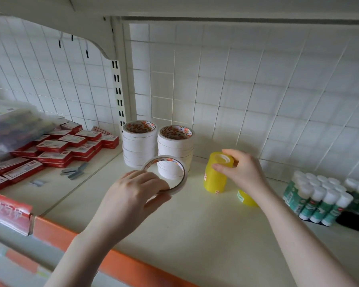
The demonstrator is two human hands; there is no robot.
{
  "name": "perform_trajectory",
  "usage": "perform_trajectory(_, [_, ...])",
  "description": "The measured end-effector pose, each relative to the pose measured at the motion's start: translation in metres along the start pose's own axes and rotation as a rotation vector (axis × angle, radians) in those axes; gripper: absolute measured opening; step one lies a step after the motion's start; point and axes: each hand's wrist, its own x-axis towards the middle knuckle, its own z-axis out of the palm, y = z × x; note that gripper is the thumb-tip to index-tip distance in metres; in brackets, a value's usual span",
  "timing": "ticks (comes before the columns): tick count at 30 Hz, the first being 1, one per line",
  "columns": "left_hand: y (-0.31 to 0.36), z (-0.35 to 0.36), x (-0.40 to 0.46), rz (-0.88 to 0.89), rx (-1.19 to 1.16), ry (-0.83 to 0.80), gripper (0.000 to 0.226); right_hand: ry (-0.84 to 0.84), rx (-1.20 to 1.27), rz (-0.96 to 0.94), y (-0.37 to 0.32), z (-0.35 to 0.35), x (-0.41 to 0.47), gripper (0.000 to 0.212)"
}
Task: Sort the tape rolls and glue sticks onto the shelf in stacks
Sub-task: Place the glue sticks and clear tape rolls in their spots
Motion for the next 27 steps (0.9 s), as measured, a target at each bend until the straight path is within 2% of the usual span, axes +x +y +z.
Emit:
perform_trajectory(11, [-0.0014, 0.0022, 0.0041, -0.026, -0.001, -0.012, 0.020, -0.044, 0.092, 0.002, 0.0031, -0.0054, -0.0010, 0.069])
perform_trajectory(27, [-0.0005, 0.0081, 0.0039, -0.049, 0.011, -0.018, 0.021, -0.013, 0.073, -0.042, 0.0032, -0.0040, -0.0022, 0.067])
